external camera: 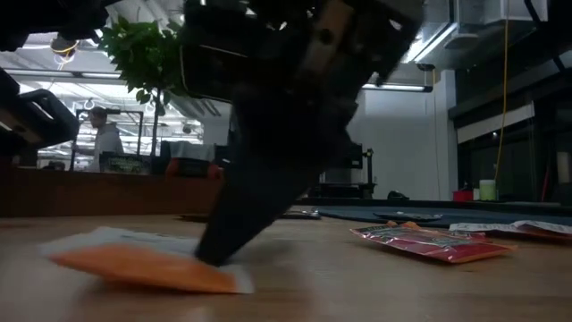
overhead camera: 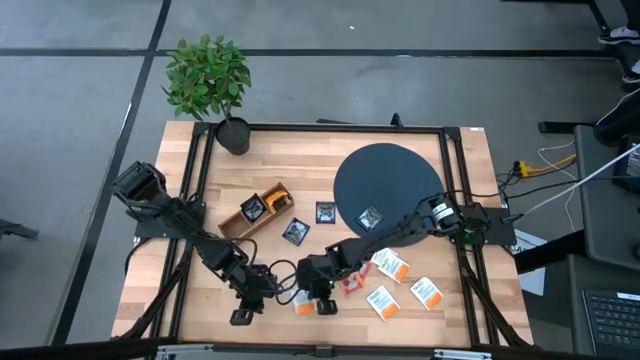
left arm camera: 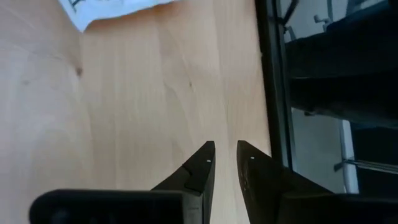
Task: Pick & Place Tea
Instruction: Put the white tea bag into the left section of the wooden organizer
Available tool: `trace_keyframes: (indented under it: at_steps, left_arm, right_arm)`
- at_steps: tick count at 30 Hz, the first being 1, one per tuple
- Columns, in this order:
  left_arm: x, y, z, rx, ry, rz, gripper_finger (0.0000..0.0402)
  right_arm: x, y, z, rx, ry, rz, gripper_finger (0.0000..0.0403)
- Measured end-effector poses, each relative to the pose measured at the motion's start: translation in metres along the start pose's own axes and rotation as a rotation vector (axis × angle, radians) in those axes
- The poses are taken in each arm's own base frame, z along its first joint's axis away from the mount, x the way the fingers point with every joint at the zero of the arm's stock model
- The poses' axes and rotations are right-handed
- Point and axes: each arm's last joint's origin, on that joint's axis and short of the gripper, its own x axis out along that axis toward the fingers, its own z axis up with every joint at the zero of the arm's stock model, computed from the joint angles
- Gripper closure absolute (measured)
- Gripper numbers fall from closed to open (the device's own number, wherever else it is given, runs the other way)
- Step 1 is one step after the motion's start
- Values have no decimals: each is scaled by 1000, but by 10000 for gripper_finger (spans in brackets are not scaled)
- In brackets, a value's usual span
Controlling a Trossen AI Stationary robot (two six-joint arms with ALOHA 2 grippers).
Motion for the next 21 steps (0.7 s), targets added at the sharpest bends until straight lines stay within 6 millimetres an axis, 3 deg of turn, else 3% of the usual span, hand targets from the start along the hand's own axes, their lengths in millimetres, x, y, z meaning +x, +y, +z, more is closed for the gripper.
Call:
trace_keyframes:
  at_steps: [7, 12, 21]
  left_arm:
    - [0, 0, 0, -12, -17, 13, 339]
    - [0, -1, 2, -11, -32, 14, 339]
    - [0, -1, 5, -5, -86, 50, 339]
  right_arm:
    - [-24, -8, -1, -153, 74, -76, 392]
    - [-55, -12, 4, -117, 75, -136, 392]
    - [-112, 20, 21, -72, -92, -166, 391]
